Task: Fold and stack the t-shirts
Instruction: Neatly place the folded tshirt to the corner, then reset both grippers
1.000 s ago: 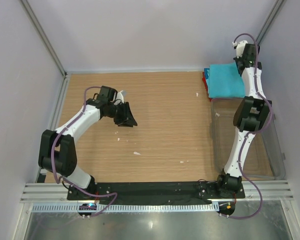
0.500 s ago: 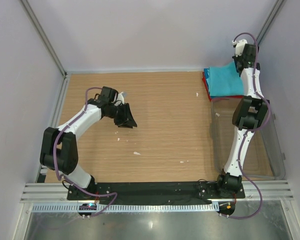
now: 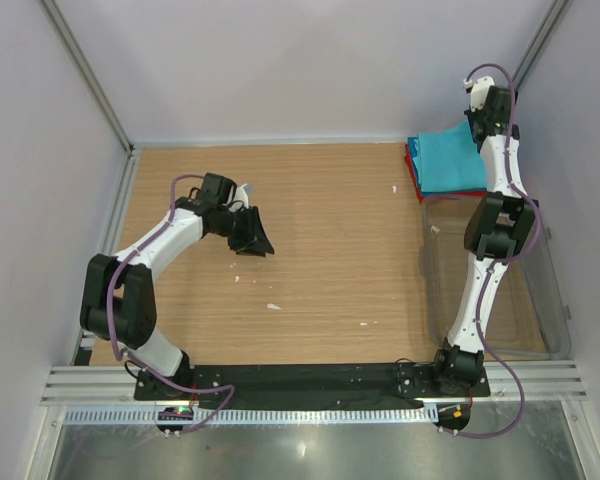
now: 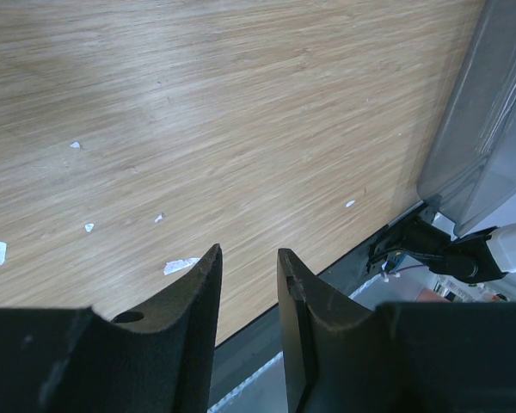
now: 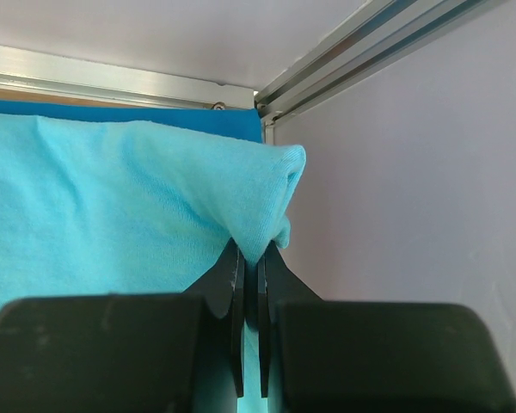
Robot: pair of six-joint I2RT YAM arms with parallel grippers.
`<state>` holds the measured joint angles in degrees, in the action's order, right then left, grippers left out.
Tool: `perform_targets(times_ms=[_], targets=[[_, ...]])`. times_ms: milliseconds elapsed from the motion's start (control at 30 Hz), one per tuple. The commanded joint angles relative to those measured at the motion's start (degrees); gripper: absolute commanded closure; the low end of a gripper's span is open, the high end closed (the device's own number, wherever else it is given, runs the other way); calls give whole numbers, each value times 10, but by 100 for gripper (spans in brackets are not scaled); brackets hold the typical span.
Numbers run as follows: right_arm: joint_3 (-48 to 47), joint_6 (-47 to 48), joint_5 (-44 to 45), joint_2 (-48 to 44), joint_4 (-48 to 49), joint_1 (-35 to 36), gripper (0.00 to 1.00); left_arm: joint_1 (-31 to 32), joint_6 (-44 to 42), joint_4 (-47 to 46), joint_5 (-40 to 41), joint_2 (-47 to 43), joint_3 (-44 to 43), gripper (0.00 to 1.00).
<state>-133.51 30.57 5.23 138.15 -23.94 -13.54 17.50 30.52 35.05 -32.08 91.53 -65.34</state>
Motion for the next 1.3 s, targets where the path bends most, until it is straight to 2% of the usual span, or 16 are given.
perform_targets(times_ms=[0, 233, 367, 433, 467, 567, 667, 733, 833, 867, 933, 1033, 1067, 1167, 1200, 1267], targets=[[-32, 12, 10, -20, 57, 2, 99, 1, -12, 5, 2, 1, -20, 67], [-47, 8, 17, 5, 61, 2, 97, 1, -12, 5, 3, 8, -20, 67], [-49, -5, 38, 3, 75, 2, 72, 0, -12, 5, 4, 7, -20, 67], [-44, -23, 64, -11, 82, 4, 63, 0, -11, 1, 3, 4, -20, 67], [-35, -27, 83, -20, 89, 5, 52, 1, -11, 0, 3, -3, -19, 67], [19, -38, 126, -67, 93, 13, 33, 1, -6, -10, 8, -25, -14, 66], [61, -84, 141, -136, 85, 20, 27, 0, -1, -24, 6, -41, -17, 66], [60, -121, 151, -165, 41, 26, 24, 0, 9, -34, -1, -57, -23, 66], [56, -218, 140, -229, -46, 46, 12, 0, 37, -93, -17, -92, -25, 66], [60, -261, 126, -247, -67, 54, 1, -1, 41, -98, -12, -101, -35, 65], [83, -302, 100, -304, -128, 87, 0, -1, 42, -113, 2, -129, -50, 64], [169, -366, 56, -402, -164, 155, 0, -1, 24, -118, 37, -159, -80, 62], [197, -391, 55, -434, -167, 168, 0, 0, 17, -116, 49, -180, -86, 60], [324, -470, -26, -538, -176, 205, 0, -1, 3, -63, 105, -210, -124, 40], [336, -520, -44, -578, -198, 218, 0, -1, 2, -53, 110, -216, -133, 29], [365, -551, -74, -611, -222, 224, 0, 0, 9, -49, 106, -235, -135, 16]])
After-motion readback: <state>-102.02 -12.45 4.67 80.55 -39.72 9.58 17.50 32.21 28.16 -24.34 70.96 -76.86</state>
